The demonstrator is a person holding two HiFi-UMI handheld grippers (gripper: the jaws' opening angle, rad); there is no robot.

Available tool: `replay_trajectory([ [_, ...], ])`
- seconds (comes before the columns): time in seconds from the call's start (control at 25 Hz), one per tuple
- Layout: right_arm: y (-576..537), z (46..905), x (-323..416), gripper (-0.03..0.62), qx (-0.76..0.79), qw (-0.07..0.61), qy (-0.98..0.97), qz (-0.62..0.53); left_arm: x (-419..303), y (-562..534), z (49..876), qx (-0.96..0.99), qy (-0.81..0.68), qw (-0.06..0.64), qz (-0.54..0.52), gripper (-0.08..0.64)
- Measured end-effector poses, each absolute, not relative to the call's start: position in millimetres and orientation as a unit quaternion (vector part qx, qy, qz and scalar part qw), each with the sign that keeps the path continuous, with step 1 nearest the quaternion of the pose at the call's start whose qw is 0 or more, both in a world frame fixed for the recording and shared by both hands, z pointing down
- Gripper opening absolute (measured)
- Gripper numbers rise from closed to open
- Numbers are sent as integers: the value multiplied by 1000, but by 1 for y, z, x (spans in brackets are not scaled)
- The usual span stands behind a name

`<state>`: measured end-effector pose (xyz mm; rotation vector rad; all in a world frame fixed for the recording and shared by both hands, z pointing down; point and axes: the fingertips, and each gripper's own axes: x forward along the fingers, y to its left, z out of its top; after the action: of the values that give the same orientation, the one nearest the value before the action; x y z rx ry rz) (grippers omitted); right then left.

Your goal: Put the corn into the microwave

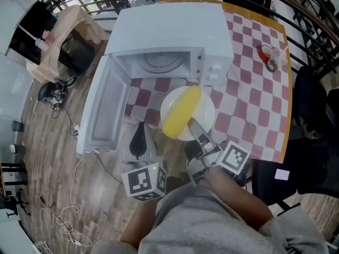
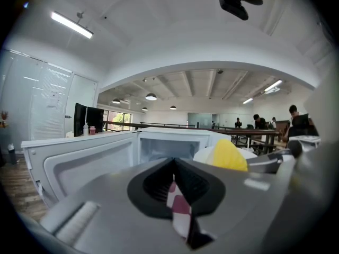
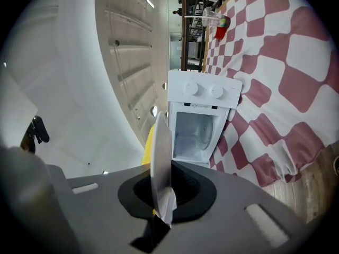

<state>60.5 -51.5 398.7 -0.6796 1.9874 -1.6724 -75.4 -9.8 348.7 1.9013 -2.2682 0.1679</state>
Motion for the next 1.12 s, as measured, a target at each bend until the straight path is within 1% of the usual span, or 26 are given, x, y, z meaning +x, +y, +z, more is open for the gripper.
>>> replay_trajectory([
  [0.2,-58,395,59,6,-239,226,725,-605,-78,-16,351,634,-766,94,55,9],
  [1.12,-47,390,55,6,-220,228,729,-607,-78,-2,337,628,-773,71,53,9],
])
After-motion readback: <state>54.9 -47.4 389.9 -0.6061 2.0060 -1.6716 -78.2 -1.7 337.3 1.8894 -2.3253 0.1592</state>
